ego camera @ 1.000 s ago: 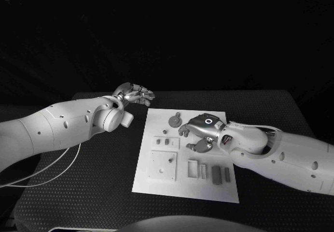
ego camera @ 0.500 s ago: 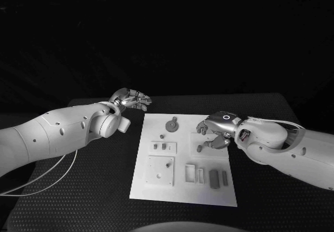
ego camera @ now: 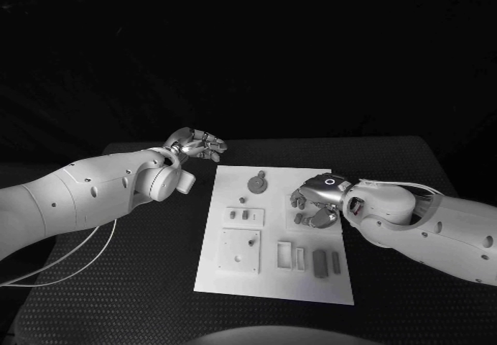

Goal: Assemble the parts on the task board

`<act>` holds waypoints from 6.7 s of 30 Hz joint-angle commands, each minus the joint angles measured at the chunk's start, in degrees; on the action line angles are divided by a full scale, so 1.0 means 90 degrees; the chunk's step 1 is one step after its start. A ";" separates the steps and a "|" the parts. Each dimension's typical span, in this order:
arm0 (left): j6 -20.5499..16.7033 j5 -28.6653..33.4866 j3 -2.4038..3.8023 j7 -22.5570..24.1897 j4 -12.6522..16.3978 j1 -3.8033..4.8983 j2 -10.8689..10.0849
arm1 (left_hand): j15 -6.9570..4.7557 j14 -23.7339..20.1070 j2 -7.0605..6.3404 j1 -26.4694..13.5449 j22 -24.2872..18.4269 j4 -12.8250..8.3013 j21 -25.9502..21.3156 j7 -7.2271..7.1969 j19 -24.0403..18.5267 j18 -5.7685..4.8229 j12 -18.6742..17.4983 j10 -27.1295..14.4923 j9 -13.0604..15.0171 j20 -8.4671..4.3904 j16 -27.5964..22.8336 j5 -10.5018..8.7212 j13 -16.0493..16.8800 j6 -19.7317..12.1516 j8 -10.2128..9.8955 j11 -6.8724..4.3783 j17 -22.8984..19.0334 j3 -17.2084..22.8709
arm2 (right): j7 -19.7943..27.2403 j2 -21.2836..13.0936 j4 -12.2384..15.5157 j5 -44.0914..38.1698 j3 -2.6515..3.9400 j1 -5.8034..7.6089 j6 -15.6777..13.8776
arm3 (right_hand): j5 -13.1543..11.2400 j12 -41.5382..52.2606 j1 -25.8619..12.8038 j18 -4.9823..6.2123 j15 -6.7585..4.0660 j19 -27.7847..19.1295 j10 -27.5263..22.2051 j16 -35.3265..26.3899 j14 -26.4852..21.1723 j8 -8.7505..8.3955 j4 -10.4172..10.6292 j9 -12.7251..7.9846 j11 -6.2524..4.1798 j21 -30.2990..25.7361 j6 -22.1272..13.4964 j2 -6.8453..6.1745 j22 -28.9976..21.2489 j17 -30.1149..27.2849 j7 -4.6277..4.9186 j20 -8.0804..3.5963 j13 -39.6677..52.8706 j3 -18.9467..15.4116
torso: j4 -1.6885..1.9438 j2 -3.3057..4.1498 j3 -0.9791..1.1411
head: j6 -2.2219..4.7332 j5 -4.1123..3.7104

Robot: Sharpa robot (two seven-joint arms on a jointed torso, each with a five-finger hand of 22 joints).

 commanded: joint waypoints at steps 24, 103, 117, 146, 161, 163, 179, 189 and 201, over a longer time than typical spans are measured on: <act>0.0078 0.0031 0.0004 0.0069 0.0022 0.0009 0.0009 | 0.0005 0.0032 -0.0002 -0.0014 -0.0018 0.0023 0.0010 -0.0026 0.0014 0.0024 0.0019 0.0006 -0.0004 0.0029 -0.0047 -0.0010 -0.0002 0.0003 0.0025 -0.0039 0.0034 -0.0031 | 0.0017 0.0244 -0.0141 -0.0360 -0.0050 -0.0130 0.0216 | -0.0021 0.0250 0.0131 0.0166 -0.0273 0.0122 0.0661 0.0100 0.0209 0.0365 -0.0236 0.0062 -0.0274 0.0157 0.0630 0.0851 0.0125 -0.0084 -0.0037 -0.0108 0.0236 0.0015 | -0.0001 -0.0001 -0.0014 | -0.0092 -0.0002; 0.0022 0.0046 0.0006 0.0064 -0.0058 0.0013 0.0211 | 0.0012 0.0029 0.0000 0.0022 -0.0049 0.0009 0.0011 -0.0021 0.0011 0.0025 0.0017 0.0004 -0.0017 0.0033 -0.0120 -0.0010 -0.0008 -0.0011 0.0037 -0.0037 0.0119 -0.0038 | -0.0017 0.1867 0.0107 -0.0791 -0.0103 -0.0814 -0.0357 | -0.0020 0.0422 0.0469 0.0166 -0.0500 0.0228 0.1093 0.0108 0.0313 0.0585 -0.0423 0.0185 -0.0499 0.0251 0.1031 0.1298 0.0118 -0.0106 -0.0206 -0.0199 0.0583 0.0078 | -0.0003 -0.0003 -0.0008 | -0.0292 0.0561; 0.0078 0.0049 0.0005 0.0046 -0.0096 0.0012 0.0224 | 0.0014 0.0026 0.0002 0.0020 -0.0052 0.0012 0.0010 -0.0020 0.0011 0.0025 0.0016 0.0002 -0.0019 0.0034 -0.0131 -0.0010 -0.0009 -0.0015 0.0037 -0.0036 0.0128 -0.0040 | -0.0014 0.1836 0.0086 -0.0788 -0.0135 -0.0815 -0.0191 | -0.0020 0.0420 0.0468 0.0166 -0.0500 0.0228 0.1092 0.0108 0.0313 0.0585 -0.0424 0.0189 -0.0499 0.0252 0.1028 0.1296 0.0119 -0.0106 -0.0205 -0.0199 0.0591 0.0074 | -0.0007 -0.0005 -0.0006 | -0.0324 0.0564; 0.0061 0.0049 0.0005 0.0051 -0.0108 0.0012 0.0214 | 0.0016 0.0028 0.0006 0.0017 -0.0062 0.0015 0.0010 -0.0014 0.0009 0.0027 0.0012 -0.0008 -0.0026 0.0036 -0.0154 -0.0010 -0.0013 -0.0031 0.0035 -0.0032 0.0156 -0.0048 | 0.0016 0.1798 0.0106 -0.0720 -0.0158 -0.0814 0.0032 | -0.0019 0.0415 0.0466 0.0166 -0.0500 0.0222 0.1089 0.0107 0.0311 0.0586 -0.0427 0.0200 -0.0500 0.0253 0.1025 0.1293 0.0121 -0.0105 -0.0205 -0.0200 0.0610 0.0067 | -0.0006 -0.0005 -0.0012 | -0.0343 0.0554; 0.0064 0.0049 0.0005 0.0045 -0.0098 0.0012 0.0219 | 0.0017 0.0028 0.0006 0.0019 -0.0066 0.0013 0.0009 -0.0013 0.0008 0.0027 0.0011 -0.0010 -0.0027 0.0037 -0.0163 -0.0010 -0.0014 -0.0034 0.0036 -0.0031 0.0166 -0.0049 | -0.0138 0.2033 -0.0170 -0.0811 -0.0334 -0.0814 0.0161 | -0.0020 0.0284 0.0385 0.0166 -0.0424 0.0151 0.0880 0.0070 0.0257 0.0487 -0.0416 0.0185 -0.0422 0.0216 0.0851 0.1198 0.0114 -0.0114 -0.0132 -0.0167 0.0621 0.0025 | 0.0007 0.0000 -0.0017 | -0.0351 0.0535; 0.0067 0.0049 0.0005 0.0044 -0.0096 0.0012 0.0214 | 0.0017 0.0028 0.0006 0.0018 -0.0066 0.0014 0.0009 -0.0013 0.0007 0.0027 0.0011 -0.0010 -0.0028 0.0037 -0.0164 -0.0010 -0.0014 -0.0034 0.0036 -0.0031 0.0167 -0.0050 | -0.0117 0.2035 -0.0181 -0.0768 -0.0343 -0.0814 0.0160 | -0.0020 0.0218 0.0313 0.0166 -0.0374 0.0124 0.0775 0.0061 0.0231 0.0426 -0.0401 0.0157 -0.0370 0.0203 0.0756 0.1080 0.0113 -0.0116 -0.0095 -0.0146 0.0606 -0.0011 | 0.0004 -0.0001 -0.0018 | -0.0353 0.0537; 0.0064 0.0049 0.0004 -0.0015 -0.0085 0.0012 0.0189 | 0.0019 0.0025 0.0010 0.0026 -0.0072 0.0011 0.0008 -0.0010 0.0004 0.0028 0.0008 -0.0019 -0.0032 0.0038 -0.0180 -0.0009 -0.0017 -0.0044 0.0035 -0.0028 0.0182 -0.0048 | -0.0058 0.1961 -0.0145 -0.0618 -0.0352 -0.0813 -0.0190 | -0.0023 -0.0086 -0.0019 0.0166 -0.0129 -0.0104 0.0268 0.0101 -0.0032 0.0119 -0.0328 -0.0031 -0.0124 0.0170 0.0292 0.0395 0.0133 -0.0084 0.0113 -0.0008 0.0546 -0.0090 | -0.0011 -0.0005 -0.0007 | -0.0339 0.0524; 0.0047 0.0049 0.0004 -0.0014 -0.0084 0.0012 0.0180 | 0.0021 0.0022 0.0005 0.0028 -0.0075 0.0009 0.0008 -0.0008 0.0003 0.0028 0.0005 -0.0027 -0.0034 0.0040 -0.0191 -0.0010 -0.0020 -0.0051 0.0033 -0.0024 0.0191 -0.0051 | -0.0053 0.1839 -0.0061 -0.0506 -0.0349 -0.0811 -0.0722 | -0.0023 -0.0140 -0.0111 0.0166 -0.0076 -0.0115 0.0086 0.0145 -0.0067 0.0044 -0.0305 -0.0071 -0.0066 0.0199 0.0104 0.0254 0.0131 -0.0081 0.0122 -0.0006 0.0536 -0.0198 | -0.0009 -0.0005 -0.0006 | -0.0314 0.0502; 0.0100 0.0049 0.0000 -0.0011 -0.0154 0.0012 0.0191 | 0.0019 0.0035 0.0002 0.0028 -0.0080 0.0010 0.0014 -0.0002 0.0012 0.0031 0.0003 -0.0038 -0.0038 0.0040 -0.0202 -0.0012 -0.0023 -0.0062 0.0033 -0.0019 0.0216 -0.0056 | 0.0763 0.0979 0.0385 0.1268 -0.0014 -0.0282 -0.1838 | -0.0022 0.0082 0.0077 0.0166 -0.0196 0.0090 0.0421 0.0284 0.0182 0.0117 -0.0326 -0.0060 -0.0195 0.0353 0.0151 0.0325 0.0134 -0.0098 0.0167 -0.0106 0.0681 -0.0196 | -0.0023 -0.0009 -0.0001 | -0.0136 0.0289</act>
